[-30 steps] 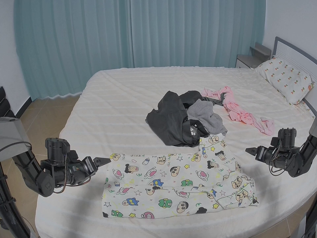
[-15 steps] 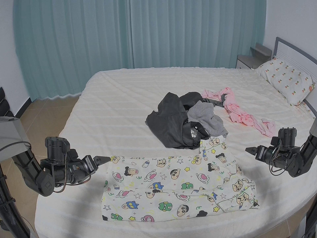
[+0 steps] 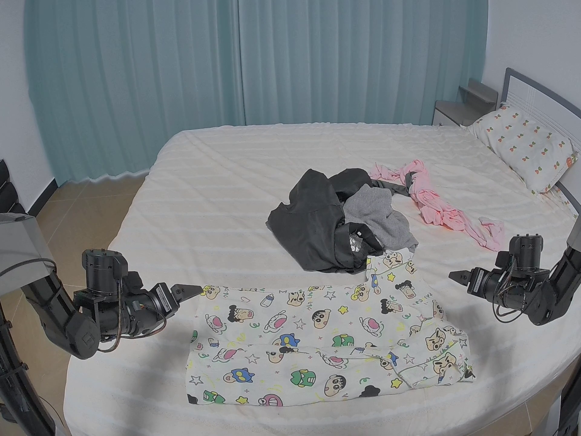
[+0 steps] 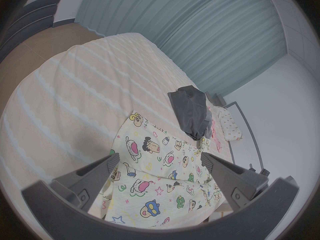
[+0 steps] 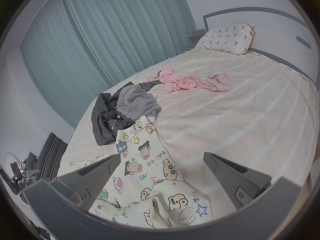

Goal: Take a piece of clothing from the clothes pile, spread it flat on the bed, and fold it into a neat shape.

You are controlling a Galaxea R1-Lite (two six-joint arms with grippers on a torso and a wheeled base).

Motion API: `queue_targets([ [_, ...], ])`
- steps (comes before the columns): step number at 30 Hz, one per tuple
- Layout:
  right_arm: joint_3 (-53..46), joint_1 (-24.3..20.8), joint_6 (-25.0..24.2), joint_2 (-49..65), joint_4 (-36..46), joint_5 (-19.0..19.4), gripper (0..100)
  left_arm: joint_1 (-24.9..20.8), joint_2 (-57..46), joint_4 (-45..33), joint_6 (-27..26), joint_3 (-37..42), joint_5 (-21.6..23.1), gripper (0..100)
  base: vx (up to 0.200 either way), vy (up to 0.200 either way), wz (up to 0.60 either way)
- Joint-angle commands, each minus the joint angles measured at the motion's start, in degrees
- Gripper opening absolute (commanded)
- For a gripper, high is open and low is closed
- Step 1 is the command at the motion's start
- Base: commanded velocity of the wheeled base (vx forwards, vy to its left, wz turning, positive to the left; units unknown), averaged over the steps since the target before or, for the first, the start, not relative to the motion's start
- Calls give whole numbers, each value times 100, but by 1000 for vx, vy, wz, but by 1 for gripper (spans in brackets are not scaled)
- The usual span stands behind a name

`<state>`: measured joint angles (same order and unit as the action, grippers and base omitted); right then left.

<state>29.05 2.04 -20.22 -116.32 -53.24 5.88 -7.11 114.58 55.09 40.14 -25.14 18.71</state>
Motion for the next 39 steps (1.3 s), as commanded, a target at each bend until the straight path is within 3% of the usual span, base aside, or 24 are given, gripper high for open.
queue_targets([
  [1, -5, -1, 1, -4, -3, 1, 100, -1, 3, 2, 2, -9, 1, 100, 0, 0, 0],
  [39, -75, -204, 1, -4, -11, 1, 100, -1, -41, 11, -24, -70, -113, 100, 16, 0, 0],
])
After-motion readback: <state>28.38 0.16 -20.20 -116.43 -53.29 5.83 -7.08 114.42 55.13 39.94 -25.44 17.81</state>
